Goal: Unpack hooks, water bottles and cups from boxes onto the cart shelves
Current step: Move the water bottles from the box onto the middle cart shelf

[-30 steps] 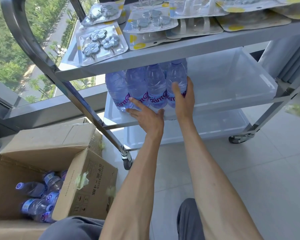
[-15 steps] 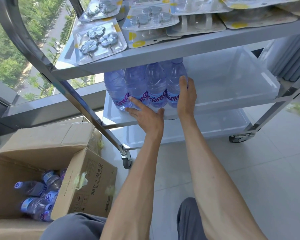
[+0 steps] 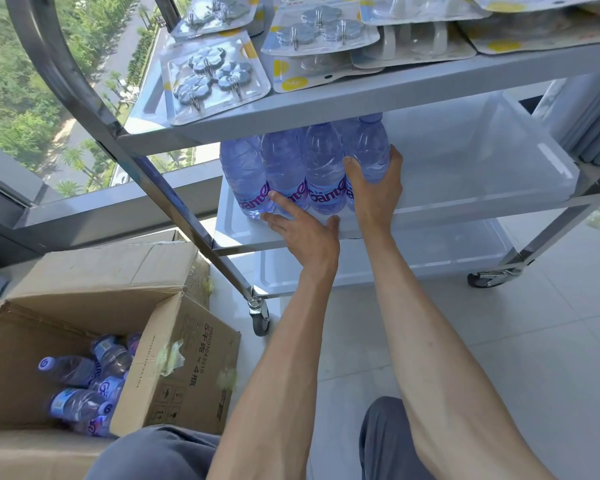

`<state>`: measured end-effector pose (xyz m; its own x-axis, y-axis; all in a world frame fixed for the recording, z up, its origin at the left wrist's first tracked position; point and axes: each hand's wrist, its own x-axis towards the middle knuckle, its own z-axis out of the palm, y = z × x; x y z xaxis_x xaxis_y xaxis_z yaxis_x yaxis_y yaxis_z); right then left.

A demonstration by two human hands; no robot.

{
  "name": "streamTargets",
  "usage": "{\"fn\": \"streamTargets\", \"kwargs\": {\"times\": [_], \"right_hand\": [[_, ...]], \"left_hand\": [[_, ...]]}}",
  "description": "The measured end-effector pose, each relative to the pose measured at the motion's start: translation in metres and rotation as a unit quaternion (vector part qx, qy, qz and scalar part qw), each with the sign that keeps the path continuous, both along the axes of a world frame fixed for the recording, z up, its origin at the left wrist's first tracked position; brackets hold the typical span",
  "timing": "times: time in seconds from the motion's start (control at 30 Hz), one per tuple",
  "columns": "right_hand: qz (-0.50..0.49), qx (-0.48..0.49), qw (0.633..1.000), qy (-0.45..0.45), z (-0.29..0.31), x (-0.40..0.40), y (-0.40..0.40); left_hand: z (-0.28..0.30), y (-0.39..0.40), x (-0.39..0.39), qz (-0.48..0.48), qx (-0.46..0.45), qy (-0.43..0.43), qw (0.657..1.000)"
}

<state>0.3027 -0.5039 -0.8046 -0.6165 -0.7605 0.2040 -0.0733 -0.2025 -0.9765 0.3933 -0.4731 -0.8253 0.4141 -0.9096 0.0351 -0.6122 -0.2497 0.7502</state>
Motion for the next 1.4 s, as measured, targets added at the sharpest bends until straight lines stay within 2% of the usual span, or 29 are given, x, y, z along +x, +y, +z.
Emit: {"fn": "streamTargets", "kwargs": {"times": [0.33,0.5,0.6,0.73,0.87,1.13,1.2,1.4], "right_hand": [[0.022,0.03,0.999,-0.025,0.002,-0.002,0.005],[0.0,0.061,0.998,0.016,-0.005,0.006,0.034],[-0.022,0.084,0.995,0.056,-0.01,0.009,0.048],[-0.041,0.181,0.982,0.036,-0.011,0.013,0.077],[-0.045,0.198,0.978,0.051,0.0,0.03,0.112],[0.103,0.238,0.962,0.083,0.001,0.128,0.155],[0.143,0.231,0.957,0.096,0.002,0.164,0.163],[0.266,0.206,0.934,0.119,-0.004,0.27,0.167]], "left_hand": [[0.008,0.006,0.004,-0.004,0.008,0.035,0.999],[0.016,0.022,0.018,0.006,-0.032,0.085,0.996],[0.02,0.04,0.027,0.021,-0.056,0.082,0.995],[0.025,0.064,0.045,0.046,-0.061,0.074,0.994],[0.037,0.089,0.068,0.069,-0.069,0.058,0.994],[0.045,0.13,0.166,0.128,-0.039,0.045,0.99],[0.037,0.141,0.204,0.159,-0.005,0.033,0.987],[-0.005,0.167,0.303,0.261,0.078,0.075,0.959]]}}
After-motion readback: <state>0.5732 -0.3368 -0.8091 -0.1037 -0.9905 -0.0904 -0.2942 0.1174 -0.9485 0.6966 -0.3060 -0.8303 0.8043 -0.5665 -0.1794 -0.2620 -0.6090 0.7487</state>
